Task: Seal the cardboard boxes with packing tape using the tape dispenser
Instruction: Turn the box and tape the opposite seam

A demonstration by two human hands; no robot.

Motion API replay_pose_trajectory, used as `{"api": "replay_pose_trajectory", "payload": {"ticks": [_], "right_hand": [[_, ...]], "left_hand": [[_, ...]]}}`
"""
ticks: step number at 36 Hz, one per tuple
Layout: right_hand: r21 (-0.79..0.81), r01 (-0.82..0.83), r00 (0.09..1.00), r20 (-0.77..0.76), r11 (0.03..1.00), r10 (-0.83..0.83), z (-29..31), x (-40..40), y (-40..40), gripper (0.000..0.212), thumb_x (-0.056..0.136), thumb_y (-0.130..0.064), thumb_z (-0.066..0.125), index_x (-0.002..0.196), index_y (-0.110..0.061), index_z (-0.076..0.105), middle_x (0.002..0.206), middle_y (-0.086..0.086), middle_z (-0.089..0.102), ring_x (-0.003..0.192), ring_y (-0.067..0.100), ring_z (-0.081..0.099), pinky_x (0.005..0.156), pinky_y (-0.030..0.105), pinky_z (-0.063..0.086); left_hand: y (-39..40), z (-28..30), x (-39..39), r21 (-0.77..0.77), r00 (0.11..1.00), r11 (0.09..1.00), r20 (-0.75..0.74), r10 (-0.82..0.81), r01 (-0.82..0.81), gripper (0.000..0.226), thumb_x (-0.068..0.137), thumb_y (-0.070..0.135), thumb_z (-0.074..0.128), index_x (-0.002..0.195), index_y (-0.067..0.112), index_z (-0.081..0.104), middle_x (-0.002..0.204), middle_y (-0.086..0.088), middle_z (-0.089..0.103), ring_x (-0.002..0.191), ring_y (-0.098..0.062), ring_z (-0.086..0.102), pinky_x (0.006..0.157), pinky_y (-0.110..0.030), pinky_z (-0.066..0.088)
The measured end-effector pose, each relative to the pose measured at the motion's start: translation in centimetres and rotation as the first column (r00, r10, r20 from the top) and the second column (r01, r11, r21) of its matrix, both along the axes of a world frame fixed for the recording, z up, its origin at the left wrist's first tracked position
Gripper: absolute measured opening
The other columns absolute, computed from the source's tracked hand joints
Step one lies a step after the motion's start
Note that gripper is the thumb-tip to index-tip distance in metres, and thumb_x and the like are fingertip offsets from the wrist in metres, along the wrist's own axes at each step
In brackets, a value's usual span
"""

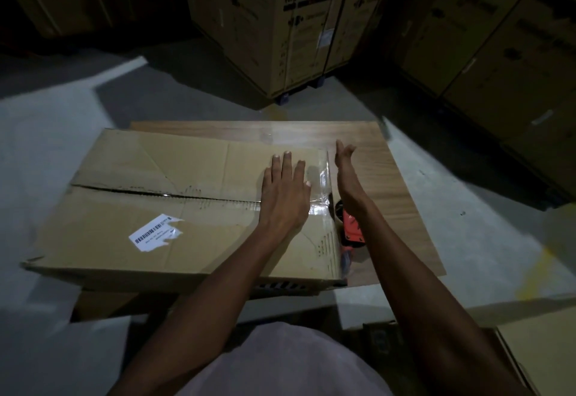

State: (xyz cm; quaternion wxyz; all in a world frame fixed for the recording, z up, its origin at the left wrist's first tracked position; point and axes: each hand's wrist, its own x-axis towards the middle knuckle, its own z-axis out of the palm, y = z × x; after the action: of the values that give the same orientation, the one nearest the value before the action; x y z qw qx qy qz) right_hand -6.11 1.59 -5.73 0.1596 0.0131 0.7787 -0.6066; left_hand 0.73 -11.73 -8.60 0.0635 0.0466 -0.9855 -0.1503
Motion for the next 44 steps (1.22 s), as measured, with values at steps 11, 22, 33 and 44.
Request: {"api": "replay_pose_trajectory", "payload": {"ticks": [11, 22, 33, 44], "right_hand": [[0.24, 0.048, 0.985, -0.171, 0.969, -0.007, -2.5, -0.1, -1.4, 0.068, 0.11, -0.058, 0.029, 0.167, -0.028, 0.006, 0.174, 0.005, 0.019, 0.157, 0.032, 0.024, 0.126, 0.062, 0.021], [0.615, 0.104, 0.953, -0.286, 0.782, 0.098, -2.1, -2.3, -1.3, 0.073, 0.096, -0.076, 0.029, 0.139, -0.023, 0.056, 0.146, 0.003, 0.056, 0.14, 0.028, 0.043, 0.106, 0.053, 0.031], [0.617, 0.113, 0.926, -0.349, 0.779, 0.143, -0.6, -4.1, -0.7, 0.041, 0.103, -0.048, 0.052, 0.136, -0.024, 0.06, 0.151, 0.012, 0.045, 0.142, 0.035, 0.035, 0.109, 0.053, 0.034], [0.448, 0.032, 0.992, -0.125, 0.893, 0.027, -1.7, -2.4, -1.7, 0.048, 0.113, -0.047, 0.027, 0.137, -0.018, 0.057, 0.149, 0.014, 0.054, 0.14, 0.037, 0.043, 0.117, 0.055, 0.033]], "left_hand": [[0.2, 0.0, 0.1, -0.034, 1.0, 0.999, 0.004, 0.013, -0.013, 0.057, 0.108, 0.042, 0.027, 0.161, 0.02, 0.022, 0.17, -0.013, 0.011, 0.156, -0.034, 0.007, 0.121, -0.046, 0.002], [0.2, 0.3, 0.3, -0.029, 1.0, 1.0, 0.007, 0.001, -0.001, 0.058, 0.107, 0.039, 0.03, 0.161, 0.018, 0.021, 0.169, -0.014, 0.011, 0.156, -0.035, 0.007, 0.125, -0.049, 0.009], [0.2, 0.2, 0.2, -0.01, 1.0, 1.0, -0.003, 0.007, -0.007, 0.057, 0.106, 0.039, 0.034, 0.159, 0.019, 0.026, 0.169, -0.014, 0.014, 0.156, -0.035, 0.01, 0.124, -0.049, 0.011], [0.2, 0.3, 0.3, -0.019, 1.0, 1.0, 0.012, 0.014, -0.014, 0.057, 0.107, 0.041, 0.031, 0.16, 0.02, 0.023, 0.17, -0.013, 0.011, 0.156, -0.035, 0.008, 0.124, -0.049, 0.009]]}}
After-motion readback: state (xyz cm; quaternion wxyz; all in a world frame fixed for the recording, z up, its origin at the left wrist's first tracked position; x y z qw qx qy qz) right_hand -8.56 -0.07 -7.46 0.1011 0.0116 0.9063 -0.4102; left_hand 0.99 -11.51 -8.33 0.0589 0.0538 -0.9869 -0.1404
